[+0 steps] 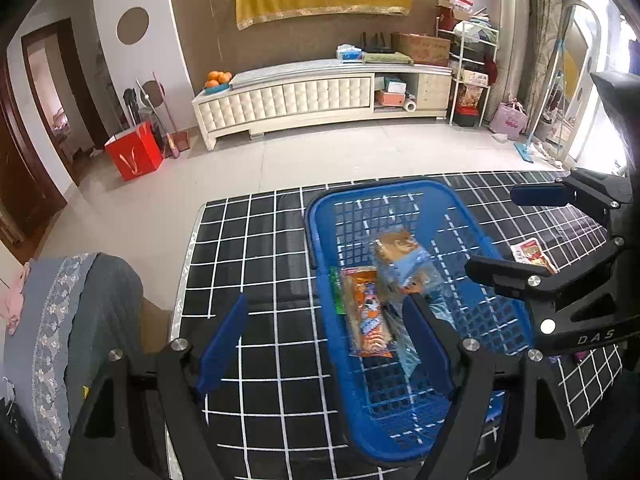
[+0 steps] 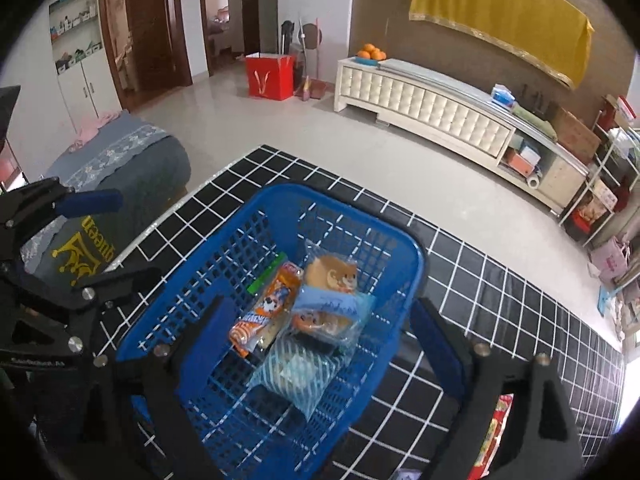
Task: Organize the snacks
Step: 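Withdraw both tools from the basket toward the remaining snacks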
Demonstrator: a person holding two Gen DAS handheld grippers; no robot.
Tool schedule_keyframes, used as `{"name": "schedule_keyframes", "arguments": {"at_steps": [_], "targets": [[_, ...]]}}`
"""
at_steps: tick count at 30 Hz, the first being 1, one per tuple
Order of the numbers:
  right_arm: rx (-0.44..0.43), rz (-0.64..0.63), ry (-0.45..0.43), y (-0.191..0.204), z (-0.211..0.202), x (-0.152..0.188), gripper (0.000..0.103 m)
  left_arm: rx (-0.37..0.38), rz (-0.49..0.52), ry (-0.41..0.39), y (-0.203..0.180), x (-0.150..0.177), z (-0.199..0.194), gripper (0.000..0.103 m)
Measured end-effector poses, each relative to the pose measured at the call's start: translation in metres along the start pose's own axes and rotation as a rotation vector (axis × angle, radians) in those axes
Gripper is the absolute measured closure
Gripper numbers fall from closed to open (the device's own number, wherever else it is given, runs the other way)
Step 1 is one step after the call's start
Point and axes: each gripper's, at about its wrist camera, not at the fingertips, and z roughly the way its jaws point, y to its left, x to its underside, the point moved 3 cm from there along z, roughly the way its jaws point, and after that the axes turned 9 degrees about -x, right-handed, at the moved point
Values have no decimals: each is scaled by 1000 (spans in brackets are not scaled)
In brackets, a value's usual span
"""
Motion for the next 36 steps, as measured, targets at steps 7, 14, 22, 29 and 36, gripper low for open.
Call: {"name": "schedule_keyframes", "arguments": {"at_steps": [7,14,22,29,36], "targets": [[13,-3,-39,3,-35,8,10,-4,21,-36,-15,-1,-32,25],[27,11,-86,-2,-71,23,10,0,44,-63,-39,-4,-58,25],[71,48,-125,-33,-115,51,10,26,90,-100,-87,-14,-81,22],[114,94,-126,-72,-146,81,10,84,138,-98,-150,-18,-84,22],[154,159,-95,-116,-156,117,10,134,172,-47,-210,-14,-67,22]]}}
